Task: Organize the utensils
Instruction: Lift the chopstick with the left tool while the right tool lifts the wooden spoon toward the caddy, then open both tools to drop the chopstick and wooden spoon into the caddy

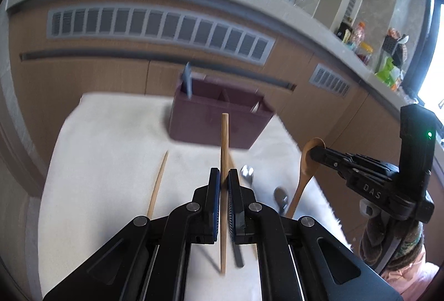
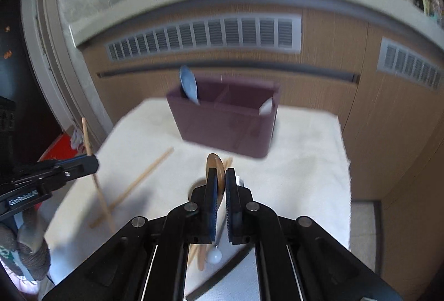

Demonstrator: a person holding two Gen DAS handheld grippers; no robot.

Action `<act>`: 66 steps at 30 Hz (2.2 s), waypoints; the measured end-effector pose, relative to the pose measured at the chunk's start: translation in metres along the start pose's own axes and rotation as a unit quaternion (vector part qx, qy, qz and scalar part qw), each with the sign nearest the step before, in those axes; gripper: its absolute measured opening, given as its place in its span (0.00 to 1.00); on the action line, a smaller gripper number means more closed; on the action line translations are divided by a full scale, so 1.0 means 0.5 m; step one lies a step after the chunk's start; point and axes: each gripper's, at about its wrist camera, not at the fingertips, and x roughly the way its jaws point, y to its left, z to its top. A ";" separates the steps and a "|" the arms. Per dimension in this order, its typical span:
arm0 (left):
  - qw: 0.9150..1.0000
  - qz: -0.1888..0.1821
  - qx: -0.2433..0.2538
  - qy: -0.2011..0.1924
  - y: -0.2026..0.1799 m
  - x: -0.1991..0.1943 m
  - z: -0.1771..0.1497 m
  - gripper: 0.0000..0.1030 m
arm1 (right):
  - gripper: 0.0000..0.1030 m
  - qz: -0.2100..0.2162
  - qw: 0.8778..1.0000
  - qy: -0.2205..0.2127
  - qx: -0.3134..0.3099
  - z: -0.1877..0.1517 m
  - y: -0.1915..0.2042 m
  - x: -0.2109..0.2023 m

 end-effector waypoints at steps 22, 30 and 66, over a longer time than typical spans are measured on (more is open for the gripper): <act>0.976 0.046 0.104 -0.183 -0.133 0.067 0.405 0.05 | 0.05 -0.103 0.973 -0.189 -0.080 0.336 -0.005 0.014; 0.989 0.041 0.082 -0.117 -0.067 0.224 0.360 0.05 | 0.05 -0.083 0.991 -0.091 -0.057 0.273 -0.046 0.204; 0.993 0.079 0.003 0.084 0.007 0.232 -0.034 0.71 | 0.94 -0.103 0.990 0.046 -0.089 -0.054 -0.004 0.173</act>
